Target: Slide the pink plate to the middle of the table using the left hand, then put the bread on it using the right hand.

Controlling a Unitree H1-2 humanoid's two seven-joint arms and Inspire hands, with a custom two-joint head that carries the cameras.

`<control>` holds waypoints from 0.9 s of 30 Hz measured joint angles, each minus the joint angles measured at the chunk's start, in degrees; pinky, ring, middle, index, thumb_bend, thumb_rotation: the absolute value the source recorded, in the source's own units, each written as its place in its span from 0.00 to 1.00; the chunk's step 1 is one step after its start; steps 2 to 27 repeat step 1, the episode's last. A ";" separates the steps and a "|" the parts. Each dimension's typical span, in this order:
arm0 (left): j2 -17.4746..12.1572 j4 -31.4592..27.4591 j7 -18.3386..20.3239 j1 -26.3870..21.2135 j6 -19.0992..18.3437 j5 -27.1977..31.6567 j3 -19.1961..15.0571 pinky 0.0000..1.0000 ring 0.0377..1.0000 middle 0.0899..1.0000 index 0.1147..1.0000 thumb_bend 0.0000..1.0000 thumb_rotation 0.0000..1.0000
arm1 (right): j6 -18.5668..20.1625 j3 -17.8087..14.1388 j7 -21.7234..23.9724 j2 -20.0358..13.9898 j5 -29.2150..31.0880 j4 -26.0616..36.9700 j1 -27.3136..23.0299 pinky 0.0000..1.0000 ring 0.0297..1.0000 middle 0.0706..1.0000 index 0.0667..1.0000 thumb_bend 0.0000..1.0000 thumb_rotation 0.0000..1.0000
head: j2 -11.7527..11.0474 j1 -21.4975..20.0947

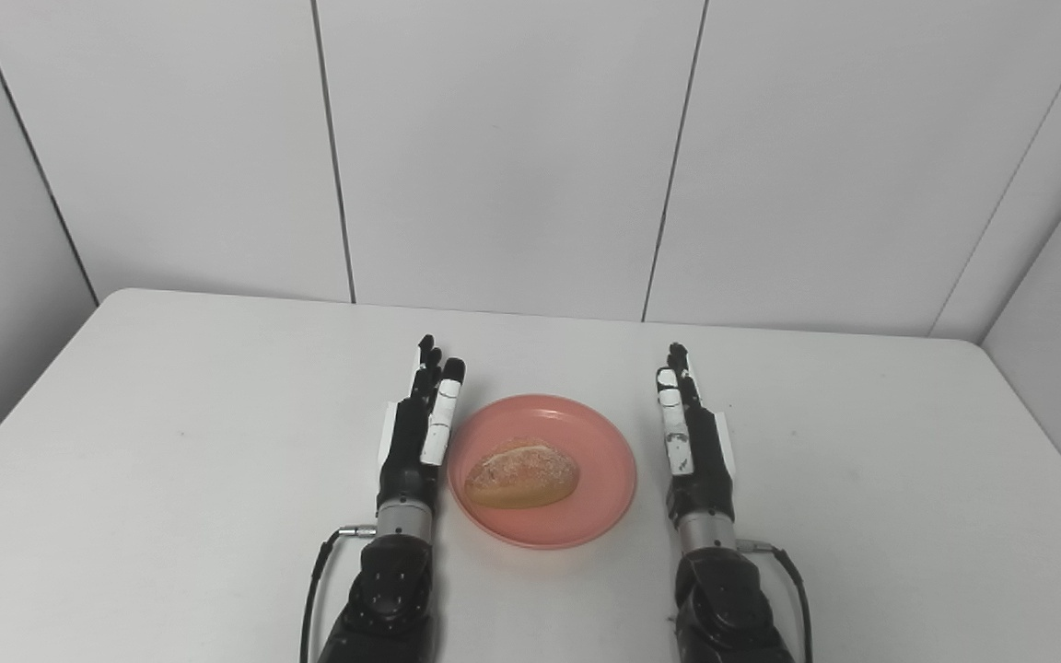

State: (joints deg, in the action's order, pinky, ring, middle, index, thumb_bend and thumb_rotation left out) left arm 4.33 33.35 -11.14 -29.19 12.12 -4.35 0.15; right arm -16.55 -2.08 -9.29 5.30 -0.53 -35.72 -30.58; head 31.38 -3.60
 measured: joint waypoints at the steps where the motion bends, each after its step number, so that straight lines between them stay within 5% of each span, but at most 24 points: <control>1: 0.00 0.00 0.00 0.00 0.00 -0.01 0.00 1.00 1.00 1.00 1.00 0.81 1.00 | 0.00 0.00 0.00 0.00 0.00 -0.02 0.00 1.00 1.00 0.99 0.97 0.85 1.00 | 0.00 0.00; 27: 0.00 0.00 0.00 0.00 0.00 -0.01 0.00 1.00 1.00 1.00 1.00 0.81 1.00 | 0.00 0.00 0.00 0.00 0.00 -0.02 0.00 1.00 1.00 0.99 0.97 0.85 1.00 | 0.00 0.00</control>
